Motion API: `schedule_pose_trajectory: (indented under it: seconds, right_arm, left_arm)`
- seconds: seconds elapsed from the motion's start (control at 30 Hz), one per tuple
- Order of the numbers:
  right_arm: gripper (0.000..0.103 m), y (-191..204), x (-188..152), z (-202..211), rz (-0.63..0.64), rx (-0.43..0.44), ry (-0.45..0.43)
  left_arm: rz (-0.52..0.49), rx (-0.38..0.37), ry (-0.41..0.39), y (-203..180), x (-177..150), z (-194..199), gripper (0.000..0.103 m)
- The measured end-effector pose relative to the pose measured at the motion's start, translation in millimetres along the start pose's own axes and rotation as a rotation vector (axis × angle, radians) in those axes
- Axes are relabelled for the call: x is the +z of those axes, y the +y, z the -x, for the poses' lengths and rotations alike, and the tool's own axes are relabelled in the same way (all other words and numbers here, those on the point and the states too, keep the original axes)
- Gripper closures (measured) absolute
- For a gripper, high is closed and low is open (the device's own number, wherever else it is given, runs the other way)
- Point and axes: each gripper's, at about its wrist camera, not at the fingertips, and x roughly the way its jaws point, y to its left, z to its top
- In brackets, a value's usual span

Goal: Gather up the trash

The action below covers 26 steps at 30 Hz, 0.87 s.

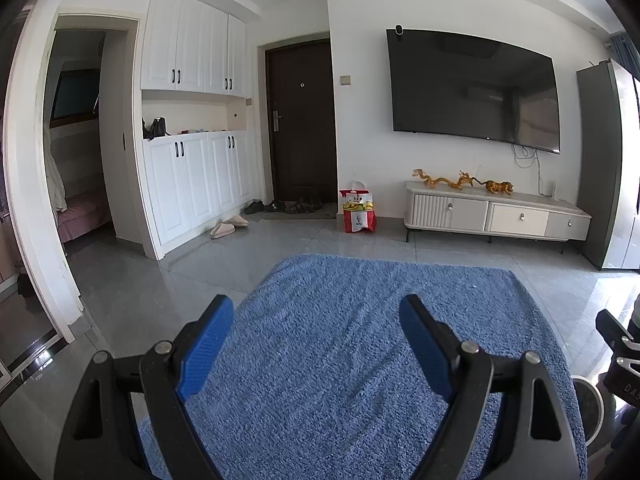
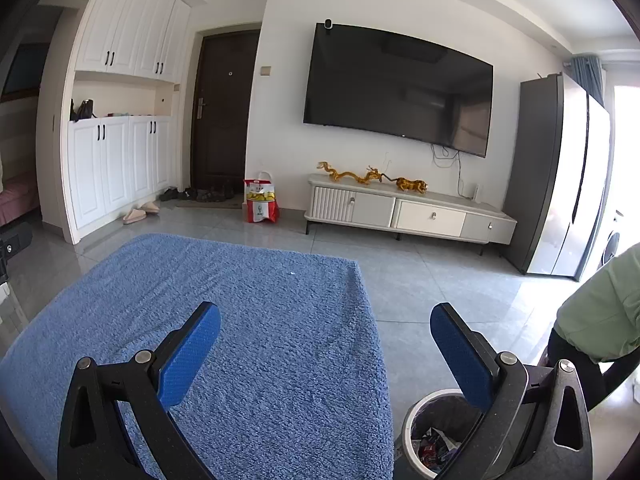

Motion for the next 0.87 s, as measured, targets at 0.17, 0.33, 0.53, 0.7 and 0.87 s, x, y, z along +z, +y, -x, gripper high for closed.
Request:
schedule_pose_trajectory:
  seconds: [0.17, 0.33, 0.53, 0.7, 0.87]
  right_arm:
    - [0.000, -0.4, -1.1, -0.9, 0.000, -0.003, 0.003]
    - [0.000, 0.2, -3.0, -1.0, 0.003, -0.005, 0.006]
    - [0.000, 0.6, -3.2, -0.4, 0.003, -0.004, 0.006]
    - [0.000, 0.3, -3.3, -0.1, 0.003, -0.004, 0.005]
    - [0.000, 0.1, -3.4, -0.3, 0.003, -0.004, 0.006]
  left_arm:
    - [0.003, 0.000, 0.006, 2.2, -0.8, -1.4, 0.018]
    - [0.004, 0.002, 0.008, 2.4, -0.6, -2.5, 0.018]
    - [0.003, 0.002, 0.007, 3.0, -1.3, -2.5, 0.018]
    - [0.005, 0.001, 0.011, 4.2, -2.0, -4.0, 0.018]
    - [0.010, 0.002, 0.017, 6.4, -3.6, -5.8, 0.018]
